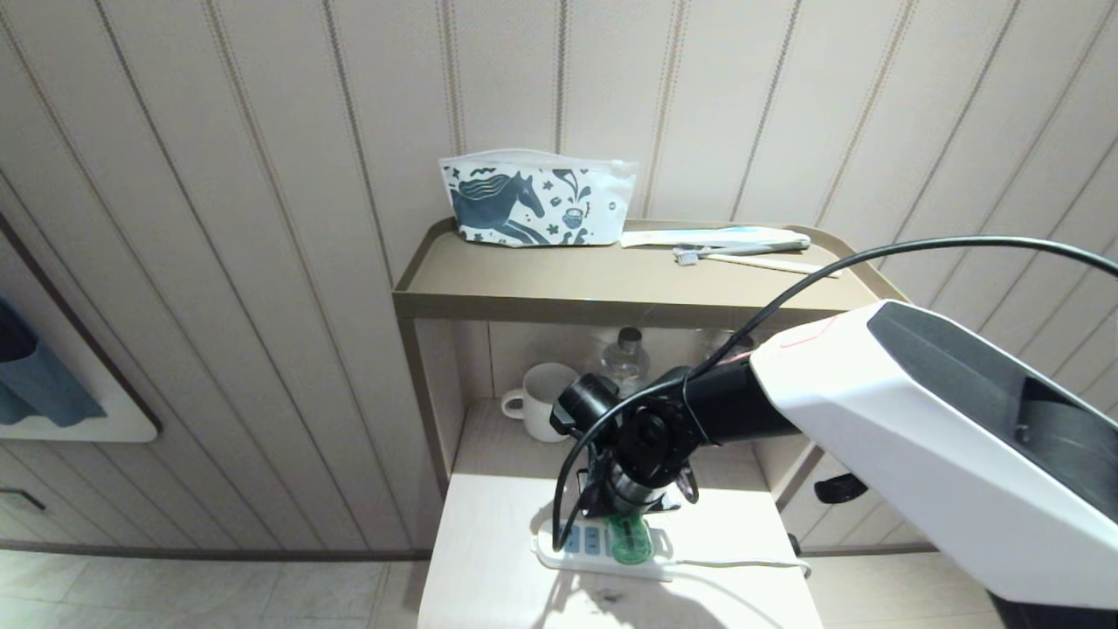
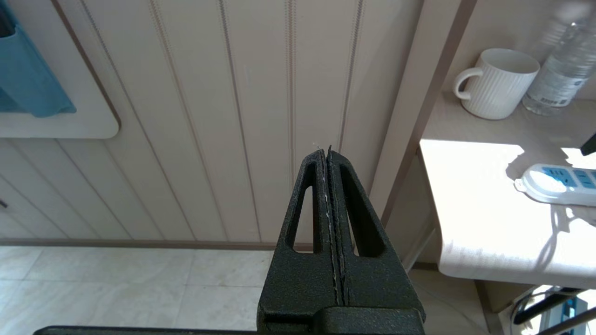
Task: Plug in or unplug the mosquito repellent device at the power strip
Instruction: Insert the plug into the socket
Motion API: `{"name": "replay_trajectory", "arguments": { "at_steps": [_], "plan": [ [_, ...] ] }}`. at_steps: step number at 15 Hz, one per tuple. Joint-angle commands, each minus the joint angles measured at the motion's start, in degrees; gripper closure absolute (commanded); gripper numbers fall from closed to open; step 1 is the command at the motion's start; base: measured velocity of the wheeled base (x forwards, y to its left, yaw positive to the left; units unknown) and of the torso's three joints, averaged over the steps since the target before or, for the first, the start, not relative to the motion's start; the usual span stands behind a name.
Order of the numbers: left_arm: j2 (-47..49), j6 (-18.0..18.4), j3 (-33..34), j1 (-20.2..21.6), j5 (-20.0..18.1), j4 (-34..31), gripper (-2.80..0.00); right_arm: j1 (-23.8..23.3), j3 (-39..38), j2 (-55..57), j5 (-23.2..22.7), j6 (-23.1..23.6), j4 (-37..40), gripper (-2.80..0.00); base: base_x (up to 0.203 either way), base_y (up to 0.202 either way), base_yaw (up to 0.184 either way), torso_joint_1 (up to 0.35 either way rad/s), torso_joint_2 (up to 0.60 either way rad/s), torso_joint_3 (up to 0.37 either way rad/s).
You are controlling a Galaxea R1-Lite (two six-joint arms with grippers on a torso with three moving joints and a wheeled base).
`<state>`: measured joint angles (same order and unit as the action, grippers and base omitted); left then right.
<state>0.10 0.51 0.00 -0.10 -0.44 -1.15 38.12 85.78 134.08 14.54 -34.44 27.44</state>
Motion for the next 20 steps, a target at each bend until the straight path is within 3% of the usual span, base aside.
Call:
{"name": "replay_trajectory", "arguments": {
  "at_steps": [1, 4, 8, 14, 20],
  "plan": [
    [0.1, 0.0, 0.0, 0.0, 0.0, 0.0, 0.0, 0.2, -0.9, -0.8, 0.0, -0.5, -0.1, 0.0, 0.0, 0.0, 0.0, 0.0, 0.0, 0.0],
    [0.1, 0.0, 0.0, 0.0, 0.0, 0.0, 0.0, 1.4, -3.4, -1.3, 0.8, -2.3, -3.7, 0.0, 0.0, 0.0, 0.0, 0.0, 0.0, 0.0],
    [0.1, 0.0, 0.0, 0.0, 0.0, 0.0, 0.0, 3.4, -8.8, -2.0, 5.3, -2.3, -12.3, 0.0, 0.0, 0.0, 0.0, 0.0, 0.0, 0.0],
    [0.1, 0.0, 0.0, 0.0, 0.0, 0.0, 0.0, 3.4, -11.7, -1.9, 5.2, -3.3, -13.6, 0.0, 0.0, 0.0, 0.0, 0.0, 0.0, 0.0],
    [0.1, 0.0, 0.0, 0.0, 0.0, 0.0, 0.0, 3.5, -17.3, -3.8, 5.7, -5.0, -21.7, 0.0, 0.0, 0.0, 0.0, 0.0, 0.0, 0.0]
  ]
}}
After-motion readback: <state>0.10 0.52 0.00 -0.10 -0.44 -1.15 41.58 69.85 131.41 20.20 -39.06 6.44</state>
